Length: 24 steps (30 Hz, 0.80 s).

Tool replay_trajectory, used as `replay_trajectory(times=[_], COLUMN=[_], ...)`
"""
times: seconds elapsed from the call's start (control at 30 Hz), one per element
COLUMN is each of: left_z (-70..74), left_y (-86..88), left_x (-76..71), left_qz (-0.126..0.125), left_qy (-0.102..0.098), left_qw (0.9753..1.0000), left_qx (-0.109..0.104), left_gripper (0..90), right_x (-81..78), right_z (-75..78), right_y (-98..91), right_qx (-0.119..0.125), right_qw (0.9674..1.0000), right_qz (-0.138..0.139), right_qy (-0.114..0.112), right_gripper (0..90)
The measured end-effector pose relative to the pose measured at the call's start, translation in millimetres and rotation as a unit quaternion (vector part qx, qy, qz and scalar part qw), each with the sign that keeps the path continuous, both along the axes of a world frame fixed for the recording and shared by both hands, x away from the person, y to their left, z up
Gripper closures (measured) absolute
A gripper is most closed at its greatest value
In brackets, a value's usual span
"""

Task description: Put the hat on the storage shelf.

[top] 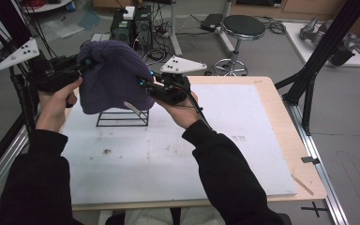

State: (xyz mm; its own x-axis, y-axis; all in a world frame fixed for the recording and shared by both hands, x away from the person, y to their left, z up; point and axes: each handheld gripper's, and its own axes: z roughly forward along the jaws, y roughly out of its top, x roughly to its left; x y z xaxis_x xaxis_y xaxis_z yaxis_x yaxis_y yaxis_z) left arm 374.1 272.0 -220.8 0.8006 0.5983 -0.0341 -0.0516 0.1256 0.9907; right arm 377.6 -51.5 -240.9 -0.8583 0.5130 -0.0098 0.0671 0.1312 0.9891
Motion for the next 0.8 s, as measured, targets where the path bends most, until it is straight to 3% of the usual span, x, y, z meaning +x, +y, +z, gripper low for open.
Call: replay_trajectory(times=[0.47,0.6,0.8], left_z=[23.9,23.3,9.8], left_y=[3.8,4.2,5.6], left_x=[26.1,30.2,34.2], left_qz=[0.035,0.043,0.054], left_qy=[-0.032,-0.053,-0.037], left_qw=[0.9986,0.9975,0.9979], left_qx=[0.024,0.019,0.000], left_gripper=[74.3,74.3,74.4], right_x=[19.0,20.6,22.6], right_z=[14.8,16.3,11.1], right_y=[17.5,23.0,29.8], right_qx=[0.005,0.011,-0.005], right_qw=[0.9991,0.9980,0.9978], right_qz=[-0.039,-0.056,-0.064], right_qy=[-0.015,-0.025,-0.018], right_gripper=[77.9,77.4,76.9])
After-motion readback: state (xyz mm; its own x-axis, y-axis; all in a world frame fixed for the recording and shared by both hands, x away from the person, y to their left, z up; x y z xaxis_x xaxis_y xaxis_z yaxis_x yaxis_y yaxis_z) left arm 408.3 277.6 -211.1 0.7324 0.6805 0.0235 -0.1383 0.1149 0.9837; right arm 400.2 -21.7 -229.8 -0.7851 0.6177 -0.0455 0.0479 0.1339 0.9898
